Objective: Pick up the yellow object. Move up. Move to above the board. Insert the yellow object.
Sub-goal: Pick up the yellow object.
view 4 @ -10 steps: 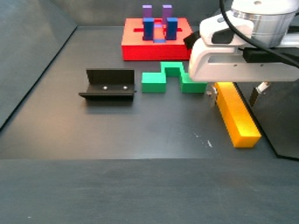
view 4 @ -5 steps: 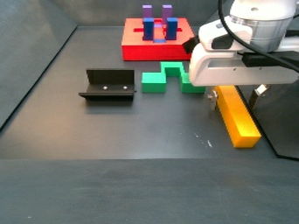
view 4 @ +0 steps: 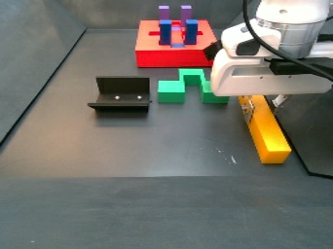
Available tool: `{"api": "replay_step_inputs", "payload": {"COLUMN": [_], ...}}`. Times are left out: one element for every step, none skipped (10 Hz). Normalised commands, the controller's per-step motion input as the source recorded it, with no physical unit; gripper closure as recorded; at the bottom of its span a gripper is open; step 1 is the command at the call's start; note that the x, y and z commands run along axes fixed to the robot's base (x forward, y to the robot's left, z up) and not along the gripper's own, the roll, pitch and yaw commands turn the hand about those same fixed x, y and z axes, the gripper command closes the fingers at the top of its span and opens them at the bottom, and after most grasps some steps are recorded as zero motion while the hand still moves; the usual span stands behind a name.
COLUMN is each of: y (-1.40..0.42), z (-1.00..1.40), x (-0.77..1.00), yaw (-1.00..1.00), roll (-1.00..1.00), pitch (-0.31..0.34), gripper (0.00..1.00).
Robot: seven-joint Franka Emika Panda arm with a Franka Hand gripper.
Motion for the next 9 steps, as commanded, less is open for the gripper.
{"api": "replay_step_inputs", "payload": {"y": [0.0,0.0,0.0,0.0,0.0,0.0,0.0,0.0,0.0], "z": [0.0,0.0,0.0,0.0,0.0,0.0,0.0,0.0,0.0], "x": [0.0,0.0,0.0,0.0,0.0,0.0,0.0,0.0,0.0], "yaw": [0.0,0.0,0.0,0.0,0.0,0.0,0.0,0.0,0.0], "roll": [0.0,0.0,0.0,0.0,0.0,0.0,0.0,0.0,0.0], "pitch": [0.0,0.0,0.0,0.0,0.0,0.0,0.0,0.0,0.0], "gripper": [1.0,1.0,1.0,1.0,1.0,1.0,1.0,1.0,1.0]}}
